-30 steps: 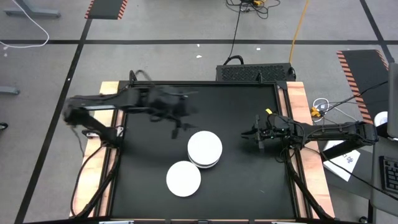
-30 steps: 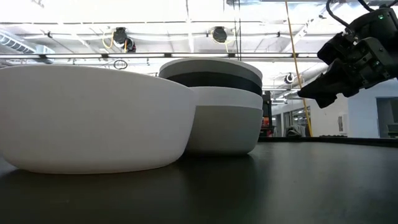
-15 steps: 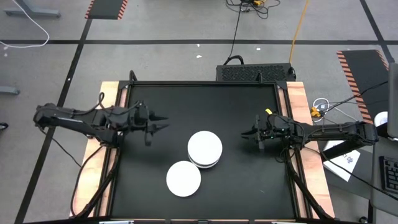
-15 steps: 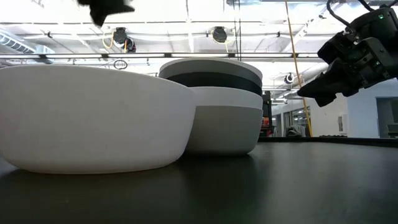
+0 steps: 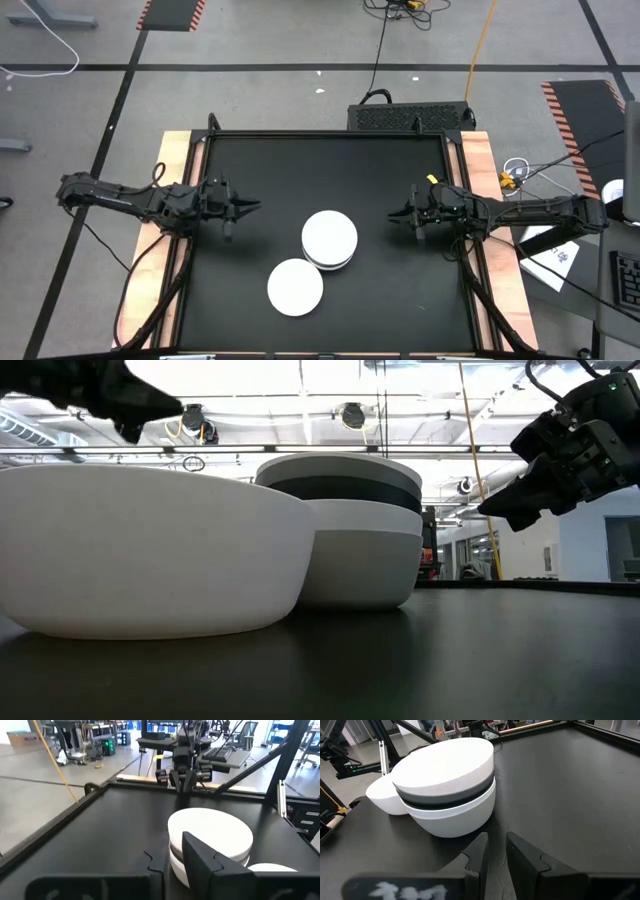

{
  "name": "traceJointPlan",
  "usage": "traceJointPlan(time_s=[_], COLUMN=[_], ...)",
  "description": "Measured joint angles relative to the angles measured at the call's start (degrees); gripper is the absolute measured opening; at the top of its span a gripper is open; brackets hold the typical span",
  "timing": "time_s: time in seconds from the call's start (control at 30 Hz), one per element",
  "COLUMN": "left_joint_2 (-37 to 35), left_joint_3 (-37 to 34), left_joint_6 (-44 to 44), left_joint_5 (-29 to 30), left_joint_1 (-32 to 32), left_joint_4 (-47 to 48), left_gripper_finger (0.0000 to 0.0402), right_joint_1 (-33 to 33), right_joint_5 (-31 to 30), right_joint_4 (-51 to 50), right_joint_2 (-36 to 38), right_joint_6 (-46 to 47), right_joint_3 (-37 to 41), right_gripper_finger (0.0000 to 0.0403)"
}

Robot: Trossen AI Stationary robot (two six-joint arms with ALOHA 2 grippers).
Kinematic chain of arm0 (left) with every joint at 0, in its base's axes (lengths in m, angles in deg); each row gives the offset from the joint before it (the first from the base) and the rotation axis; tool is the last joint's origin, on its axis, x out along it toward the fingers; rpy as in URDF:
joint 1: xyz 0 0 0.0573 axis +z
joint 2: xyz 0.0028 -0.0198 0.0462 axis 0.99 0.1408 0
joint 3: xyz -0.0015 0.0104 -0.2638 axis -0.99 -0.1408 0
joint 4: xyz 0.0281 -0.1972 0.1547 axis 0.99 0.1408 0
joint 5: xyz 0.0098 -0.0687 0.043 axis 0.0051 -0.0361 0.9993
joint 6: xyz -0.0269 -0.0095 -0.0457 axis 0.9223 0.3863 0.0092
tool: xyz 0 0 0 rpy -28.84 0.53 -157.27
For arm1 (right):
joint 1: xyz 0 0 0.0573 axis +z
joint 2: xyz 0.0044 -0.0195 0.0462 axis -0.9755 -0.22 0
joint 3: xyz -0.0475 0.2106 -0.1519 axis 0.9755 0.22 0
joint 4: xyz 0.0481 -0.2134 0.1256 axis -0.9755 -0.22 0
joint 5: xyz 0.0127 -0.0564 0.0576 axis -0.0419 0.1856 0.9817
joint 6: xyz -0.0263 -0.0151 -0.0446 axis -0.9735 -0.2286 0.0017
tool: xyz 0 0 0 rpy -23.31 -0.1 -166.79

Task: Nest bowls inside each other
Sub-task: Stack the white bowl on the other white bowl

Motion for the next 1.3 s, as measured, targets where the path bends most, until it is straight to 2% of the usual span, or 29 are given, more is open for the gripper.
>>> traceJointPlan(time_s=[0.3, 0.53, 0.87, 1.3], left_joint_2=[-4.47, -5.21, -10.07, -12.44], left_joint_3=[-7.41, -12.37, -17.58, -20.23], left_joint_6=[2.09, 0.81, 0.56, 0.59], left_joint_5=[-0.53, -1.42, -2.86, -3.48], left_joint_1=[0.01, -0.04, 0.0, 0.0], left_joint_4=[-0.11, -4.32, -7.38, -8.75], left_gripper_finger=[0.0004, 0.0004, 0.0003, 0.0005], right_joint_1=[0.0, 0.0, 0.0, 0.0], right_joint_5=[-0.02, 0.0, -0.02, -0.02], right_joint_4=[0.0, 0.0, -0.02, 0.0], right_joint_2=[-0.02, 0.0, 0.0, 0.0], right_joint_6=[0.02, 0.03, -0.19, -0.54], right_joint_3=[0.0, 0.01, -0.01, -0.01], right_gripper_finger=[0.0061, 0.0061, 0.0061, 0.0061])
